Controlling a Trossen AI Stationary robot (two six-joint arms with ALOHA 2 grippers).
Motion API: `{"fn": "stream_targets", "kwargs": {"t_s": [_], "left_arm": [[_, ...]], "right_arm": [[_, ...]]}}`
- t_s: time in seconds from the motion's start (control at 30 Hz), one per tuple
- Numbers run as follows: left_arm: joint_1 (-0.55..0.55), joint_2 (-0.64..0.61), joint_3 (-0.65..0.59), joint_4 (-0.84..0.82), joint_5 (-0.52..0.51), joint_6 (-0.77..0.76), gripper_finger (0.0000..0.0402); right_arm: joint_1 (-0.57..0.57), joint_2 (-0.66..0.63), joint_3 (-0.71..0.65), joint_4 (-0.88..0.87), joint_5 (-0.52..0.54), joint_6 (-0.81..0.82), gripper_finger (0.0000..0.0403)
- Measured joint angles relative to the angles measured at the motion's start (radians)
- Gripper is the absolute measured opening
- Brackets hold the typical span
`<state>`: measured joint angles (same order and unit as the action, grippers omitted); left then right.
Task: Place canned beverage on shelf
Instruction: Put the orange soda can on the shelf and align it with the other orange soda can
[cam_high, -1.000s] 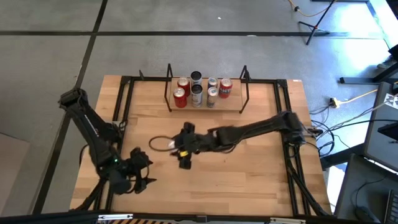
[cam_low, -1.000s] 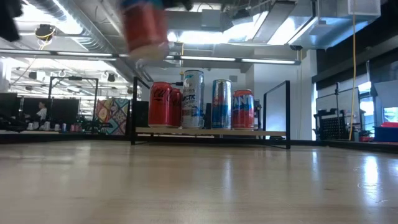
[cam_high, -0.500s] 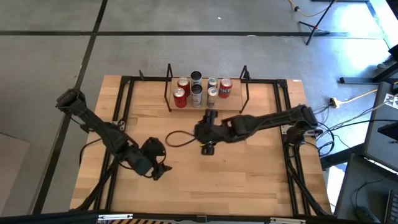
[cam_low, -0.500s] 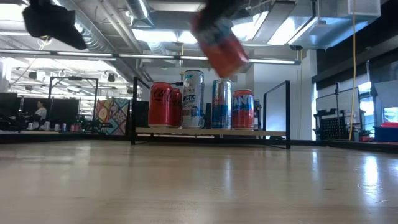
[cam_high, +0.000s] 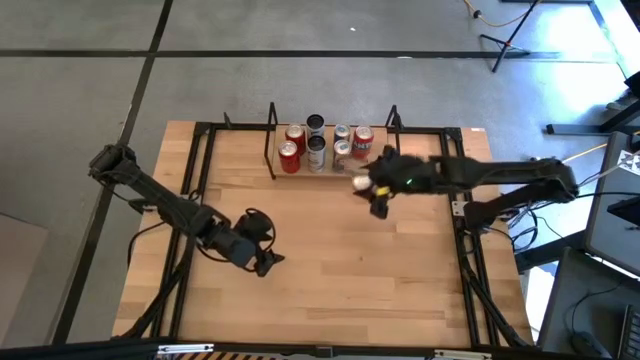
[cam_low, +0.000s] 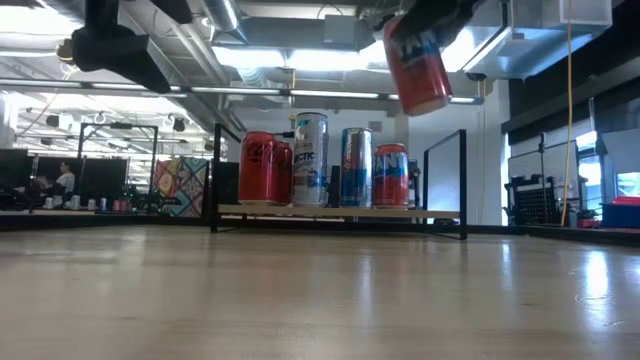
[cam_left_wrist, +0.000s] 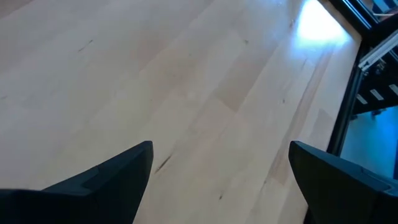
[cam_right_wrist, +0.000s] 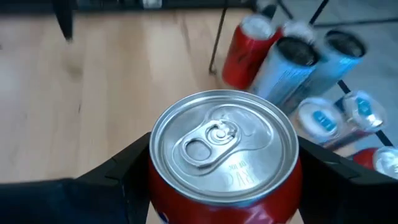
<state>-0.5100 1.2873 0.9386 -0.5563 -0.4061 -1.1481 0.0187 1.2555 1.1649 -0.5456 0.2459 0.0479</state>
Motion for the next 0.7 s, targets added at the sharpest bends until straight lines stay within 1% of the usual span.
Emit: {"fn": "stream_targets", "kwargs": {"t_s": [0.1, 0.2, 0.3, 0.4, 0.47, 0.53, 0.6, 0.7], "left_arm": [[0.013, 0.0, 0.0, 0.0, 0.005, 0.0, 0.0365], [0.021, 0.0, 0.0, 0.0, 0.005, 0.0, 0.0365], [0.029, 0.0, 0.0, 0.0, 0.005, 0.0, 0.0365], [0.044, 0.0, 0.0, 0.009, 0.004, 0.007, 0.0365], [0.062, 0.0, 0.0, 0.027, 0.004, 0.011, 0.0365], [0.079, 0.0, 0.0, 0.037, 0.005, 0.037, 0.0365], [0.098, 0.0, 0.0, 0.038, 0.006, 0.059, 0.0365], [0.12, 0.0, 0.0, 0.04, 0.006, 0.06, 0.0365]], "right_arm": [[-0.075, -0.066, -0.06, 0.085, -0.049, -0.032, 0.0277], [-0.163, -0.102, -0.116, 0.171, -0.084, -0.05, 0.0277], [-0.241, -0.112, -0.174, 0.258, -0.125, -0.038, 0.0277], [-0.288, -0.112, -0.231, 0.329, -0.212, 0.011, 0.0277], [-0.286, -0.112, -0.266, 0.384, -0.278, 0.055, 0.0277], [-0.258, -0.112, -0.313, 0.454, -0.317, 0.089, 0.0277], [-0.216, -0.105, -0.373, 0.54, -0.324, 0.124, 0.0277], [-0.153, -0.079, -0.46, 0.666, -0.294, 0.158, 0.0277]]}}
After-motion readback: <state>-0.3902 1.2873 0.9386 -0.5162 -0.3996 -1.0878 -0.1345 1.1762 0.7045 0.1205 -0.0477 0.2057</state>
